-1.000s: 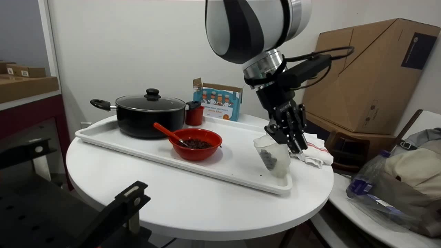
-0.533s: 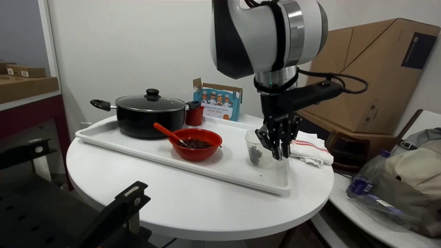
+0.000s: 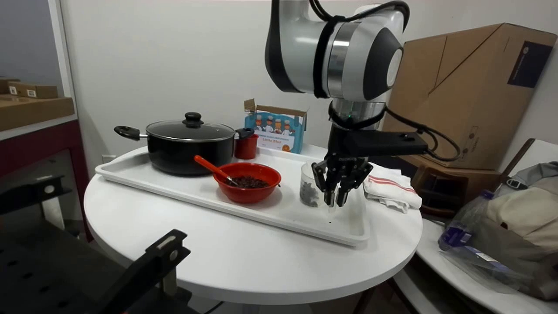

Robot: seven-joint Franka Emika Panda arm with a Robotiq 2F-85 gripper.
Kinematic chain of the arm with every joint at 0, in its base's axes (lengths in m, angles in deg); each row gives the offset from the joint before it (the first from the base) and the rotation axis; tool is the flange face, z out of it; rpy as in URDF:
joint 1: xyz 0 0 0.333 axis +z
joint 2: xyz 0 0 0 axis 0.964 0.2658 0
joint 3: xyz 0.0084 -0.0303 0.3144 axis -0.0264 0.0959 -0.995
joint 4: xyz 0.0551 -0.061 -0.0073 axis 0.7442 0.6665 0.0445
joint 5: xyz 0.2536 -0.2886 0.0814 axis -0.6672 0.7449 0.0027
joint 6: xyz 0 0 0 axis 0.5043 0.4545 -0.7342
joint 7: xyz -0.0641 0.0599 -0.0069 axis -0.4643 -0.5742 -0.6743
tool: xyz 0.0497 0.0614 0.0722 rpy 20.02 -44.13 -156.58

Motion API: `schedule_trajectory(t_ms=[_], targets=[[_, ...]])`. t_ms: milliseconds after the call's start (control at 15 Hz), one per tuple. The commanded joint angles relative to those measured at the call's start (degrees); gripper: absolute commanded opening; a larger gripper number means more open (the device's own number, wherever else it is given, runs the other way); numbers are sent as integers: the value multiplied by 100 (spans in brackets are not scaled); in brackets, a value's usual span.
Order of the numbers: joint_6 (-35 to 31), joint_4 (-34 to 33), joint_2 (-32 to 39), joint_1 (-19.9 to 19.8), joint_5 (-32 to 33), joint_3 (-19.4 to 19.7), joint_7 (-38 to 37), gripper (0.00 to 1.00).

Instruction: Pour some beans from the jar into the red bowl

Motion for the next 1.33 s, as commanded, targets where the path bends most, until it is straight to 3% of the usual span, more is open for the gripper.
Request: schedule_trajectory(t_ms=[0,67,200,467,600,800,1067,1200,1267], targets=[[593,-321,60,31,-895,-63,570,13],[723,-375,35,102,-1070,1,627,49],[914,-471,-9,238,-1316,142,688,55],[1146,-567,-141,579,-1483,496,573,84],[1182,-485,-365,1090,-1277,993,157,98],[1023,-163,-856,2186,-686,2016,-904,100],[1449,154,-1513,3811,219,3319,-2687,100],[1941,232,-1789,4482,395,3751,-3558,100],[2255,269,-1951,4660,416,3763,-3993,100]])
